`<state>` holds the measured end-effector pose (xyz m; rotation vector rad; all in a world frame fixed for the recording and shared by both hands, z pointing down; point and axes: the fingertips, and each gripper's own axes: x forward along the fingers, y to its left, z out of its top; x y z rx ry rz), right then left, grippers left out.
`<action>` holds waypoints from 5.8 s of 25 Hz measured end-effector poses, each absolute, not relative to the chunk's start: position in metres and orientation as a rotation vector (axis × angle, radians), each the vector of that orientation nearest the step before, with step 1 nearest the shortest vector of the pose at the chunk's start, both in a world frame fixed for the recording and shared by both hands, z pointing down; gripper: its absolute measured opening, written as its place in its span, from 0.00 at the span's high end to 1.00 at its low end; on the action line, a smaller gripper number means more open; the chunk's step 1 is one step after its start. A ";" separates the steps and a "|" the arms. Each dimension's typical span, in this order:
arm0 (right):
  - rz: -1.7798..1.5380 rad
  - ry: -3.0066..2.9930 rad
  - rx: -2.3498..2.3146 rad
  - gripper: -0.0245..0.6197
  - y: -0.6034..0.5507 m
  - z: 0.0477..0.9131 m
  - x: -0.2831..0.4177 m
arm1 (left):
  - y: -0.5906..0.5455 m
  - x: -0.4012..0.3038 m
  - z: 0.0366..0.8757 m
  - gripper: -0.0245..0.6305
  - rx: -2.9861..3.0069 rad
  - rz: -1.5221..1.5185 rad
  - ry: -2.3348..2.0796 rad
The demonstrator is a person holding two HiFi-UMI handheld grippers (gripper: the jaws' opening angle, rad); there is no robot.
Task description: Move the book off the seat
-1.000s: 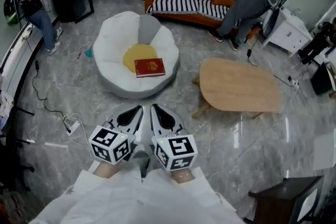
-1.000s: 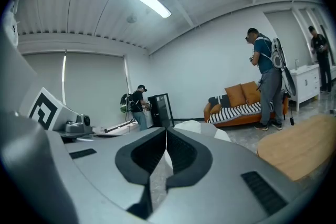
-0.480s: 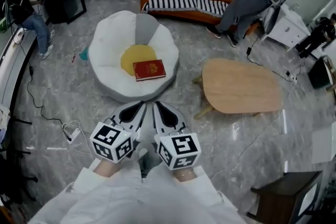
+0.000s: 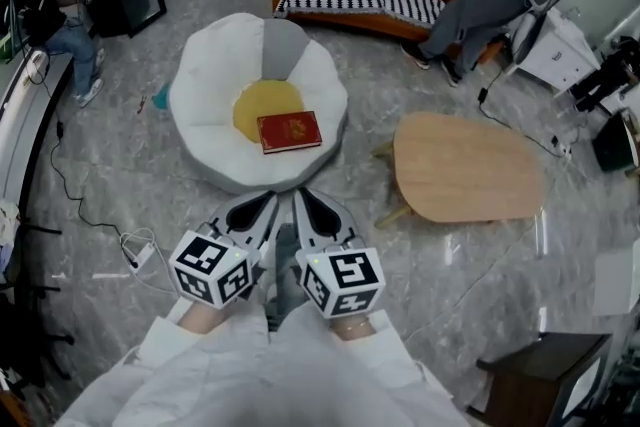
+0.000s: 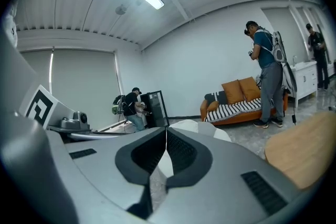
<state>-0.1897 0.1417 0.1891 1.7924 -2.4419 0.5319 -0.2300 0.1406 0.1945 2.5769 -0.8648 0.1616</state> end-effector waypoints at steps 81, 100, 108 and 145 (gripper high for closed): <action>0.917 -2.419 1.600 0.94 -0.200 0.307 -0.136 | -0.194 -0.186 0.311 0.95 2.357 0.254 -0.902; 1.151 -2.246 1.615 0.94 -0.215 0.499 -0.122 | -0.197 -0.185 0.496 0.95 2.147 0.336 -0.911; 1.228 -2.211 1.578 0.94 -0.221 0.574 -0.134 | -0.207 -0.179 0.563 0.95 2.069 0.303 -0.941; 1.676 -2.013 1.619 0.86 -0.231 0.841 -0.136 | -0.216 -0.180 0.788 0.95 1.891 0.308 -1.007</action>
